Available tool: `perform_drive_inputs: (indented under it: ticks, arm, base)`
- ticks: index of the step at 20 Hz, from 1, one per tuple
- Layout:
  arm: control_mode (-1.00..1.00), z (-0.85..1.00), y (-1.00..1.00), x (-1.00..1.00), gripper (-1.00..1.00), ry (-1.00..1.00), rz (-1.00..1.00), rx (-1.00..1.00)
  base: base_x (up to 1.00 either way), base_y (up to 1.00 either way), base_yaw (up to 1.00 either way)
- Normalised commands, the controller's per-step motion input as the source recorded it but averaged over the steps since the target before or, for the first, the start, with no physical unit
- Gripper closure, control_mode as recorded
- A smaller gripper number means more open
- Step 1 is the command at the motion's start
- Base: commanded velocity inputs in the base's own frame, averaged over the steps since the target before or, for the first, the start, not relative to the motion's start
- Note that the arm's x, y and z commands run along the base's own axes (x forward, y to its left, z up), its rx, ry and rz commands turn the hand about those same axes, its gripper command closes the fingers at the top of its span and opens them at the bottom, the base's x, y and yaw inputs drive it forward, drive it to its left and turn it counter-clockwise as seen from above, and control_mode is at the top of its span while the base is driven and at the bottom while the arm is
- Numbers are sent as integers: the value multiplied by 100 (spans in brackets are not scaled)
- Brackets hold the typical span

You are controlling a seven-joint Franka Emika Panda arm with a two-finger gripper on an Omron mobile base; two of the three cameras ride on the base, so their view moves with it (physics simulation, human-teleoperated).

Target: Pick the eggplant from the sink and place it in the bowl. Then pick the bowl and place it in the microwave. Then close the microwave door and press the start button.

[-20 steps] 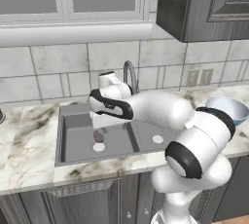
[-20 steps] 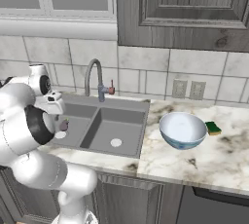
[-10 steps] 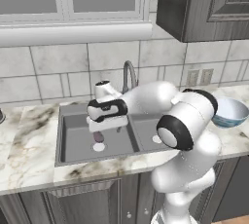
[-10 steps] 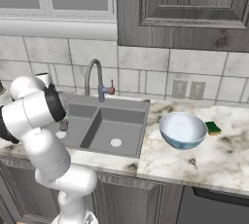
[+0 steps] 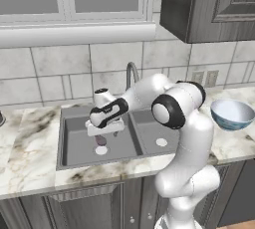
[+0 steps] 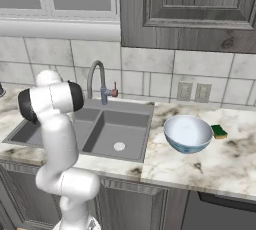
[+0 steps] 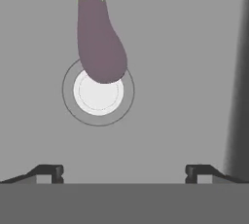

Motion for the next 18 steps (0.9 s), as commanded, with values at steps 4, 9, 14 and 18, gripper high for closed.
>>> perform_drive_inputs:
  ticks: [4,9,14,18]
  arm:
    - [-100,-40,42,58,-100,0,0,-1]
    - [-100,-45,22,63,-100,0,0,0]
    - [-100,-48,1,60,-100,0,-1,0]
    - [-100,-45,0,33,-100,0,-1,0]
  base:
    - [0,0,0]
    - [0,0,0]
    - [0,0,0]
    - [0,0,0]
